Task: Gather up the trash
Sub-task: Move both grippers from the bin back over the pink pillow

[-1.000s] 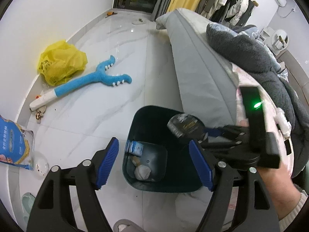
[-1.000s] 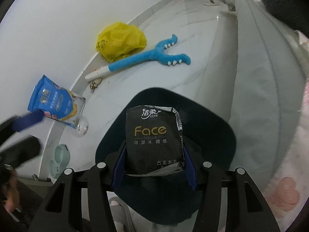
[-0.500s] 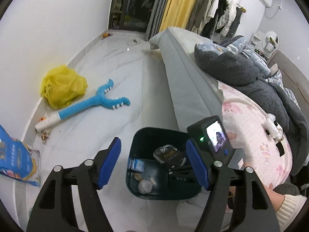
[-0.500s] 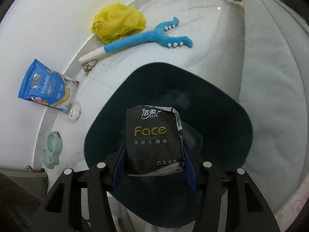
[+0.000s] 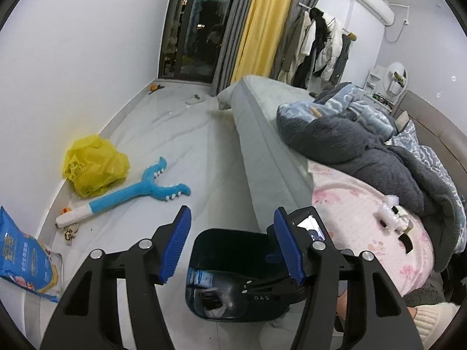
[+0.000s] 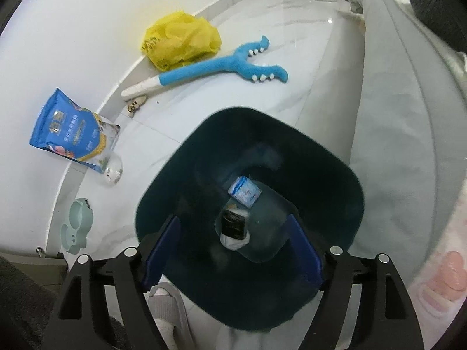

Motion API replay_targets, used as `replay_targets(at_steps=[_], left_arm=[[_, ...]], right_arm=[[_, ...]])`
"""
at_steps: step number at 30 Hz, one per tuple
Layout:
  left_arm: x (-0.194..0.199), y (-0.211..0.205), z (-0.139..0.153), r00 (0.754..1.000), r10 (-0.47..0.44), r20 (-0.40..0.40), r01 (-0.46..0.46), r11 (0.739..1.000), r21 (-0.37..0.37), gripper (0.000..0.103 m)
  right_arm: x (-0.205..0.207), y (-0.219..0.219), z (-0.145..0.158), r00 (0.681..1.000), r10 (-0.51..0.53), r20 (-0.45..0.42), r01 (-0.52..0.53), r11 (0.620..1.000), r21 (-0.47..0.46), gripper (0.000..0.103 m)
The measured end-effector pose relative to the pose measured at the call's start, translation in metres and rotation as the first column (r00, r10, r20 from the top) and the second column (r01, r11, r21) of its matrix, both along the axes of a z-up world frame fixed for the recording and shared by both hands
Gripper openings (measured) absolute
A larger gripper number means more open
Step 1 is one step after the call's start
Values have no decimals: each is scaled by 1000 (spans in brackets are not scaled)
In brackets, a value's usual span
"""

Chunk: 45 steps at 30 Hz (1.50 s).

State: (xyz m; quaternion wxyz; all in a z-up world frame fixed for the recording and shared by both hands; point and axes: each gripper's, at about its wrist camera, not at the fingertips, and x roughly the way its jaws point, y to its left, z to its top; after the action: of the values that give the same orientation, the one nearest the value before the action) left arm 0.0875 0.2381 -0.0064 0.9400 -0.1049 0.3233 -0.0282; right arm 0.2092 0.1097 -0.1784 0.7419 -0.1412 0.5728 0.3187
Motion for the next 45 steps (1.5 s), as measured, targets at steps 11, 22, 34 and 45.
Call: replay_targets(at_steps=[11, 22, 34, 45], left_arm=[[-1, -27, 22, 997, -33, 64, 32, 999, 16, 62], [10, -77, 35, 990, -110, 84, 105, 993, 57, 63], [25, -128, 36, 981, -177, 75, 171, 982, 74, 68], [40, -177, 27, 970, -240, 47, 236, 969, 78, 70]], right_arm=[[-10, -34, 58, 994, -16, 104, 3, 992, 124, 81], [-22, -85, 109, 973, -32, 229, -16, 978, 208, 82], [-30, -152, 137, 952, -91, 292, 17, 969, 245, 82], [-40, -223, 152, 927, -151, 342, 60, 963, 264, 82]])
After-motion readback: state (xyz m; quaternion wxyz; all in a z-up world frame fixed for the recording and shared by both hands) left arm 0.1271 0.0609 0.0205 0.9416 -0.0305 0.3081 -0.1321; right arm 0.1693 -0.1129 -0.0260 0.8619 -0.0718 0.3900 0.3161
